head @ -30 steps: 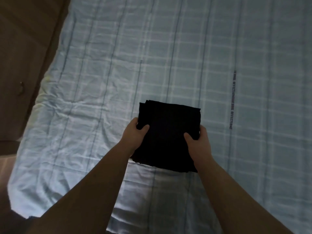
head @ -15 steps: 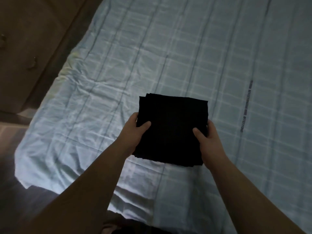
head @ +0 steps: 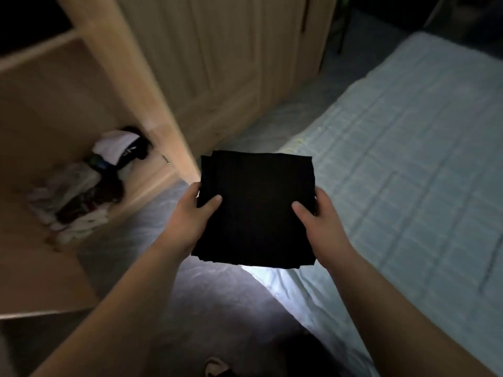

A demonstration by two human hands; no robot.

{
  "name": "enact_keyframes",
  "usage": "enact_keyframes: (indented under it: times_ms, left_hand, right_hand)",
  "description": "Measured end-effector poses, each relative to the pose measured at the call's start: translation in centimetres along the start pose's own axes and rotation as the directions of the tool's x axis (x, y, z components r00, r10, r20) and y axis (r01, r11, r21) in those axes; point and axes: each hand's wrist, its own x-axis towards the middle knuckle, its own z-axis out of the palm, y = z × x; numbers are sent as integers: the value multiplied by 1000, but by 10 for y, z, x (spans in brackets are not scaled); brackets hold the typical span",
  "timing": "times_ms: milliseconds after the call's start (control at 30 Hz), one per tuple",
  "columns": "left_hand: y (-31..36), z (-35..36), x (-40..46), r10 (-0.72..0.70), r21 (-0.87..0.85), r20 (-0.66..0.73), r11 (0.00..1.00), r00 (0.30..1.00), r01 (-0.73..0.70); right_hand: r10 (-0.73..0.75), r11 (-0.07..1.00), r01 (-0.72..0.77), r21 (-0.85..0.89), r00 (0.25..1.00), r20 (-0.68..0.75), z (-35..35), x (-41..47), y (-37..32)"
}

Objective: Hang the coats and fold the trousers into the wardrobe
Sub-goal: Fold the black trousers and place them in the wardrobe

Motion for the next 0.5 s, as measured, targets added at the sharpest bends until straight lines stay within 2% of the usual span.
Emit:
enact_keyframes:
  times_ms: [233,333,500]
  left_hand:
    - [33,-212,-75,95,-102,-298,986,950,-130]
    - [42,-277,-103,95,-163,-392,972,915,-171]
    - [67,-351,-113,135,-148,-495,960,859,-236]
  right_hand:
    - [-128,992,125,28,964,233,199,-43,-92]
    - [-147,989,139,49,935,323,265,-56,-122]
    - [-179,984,170,60,883,435,341,-57,-172]
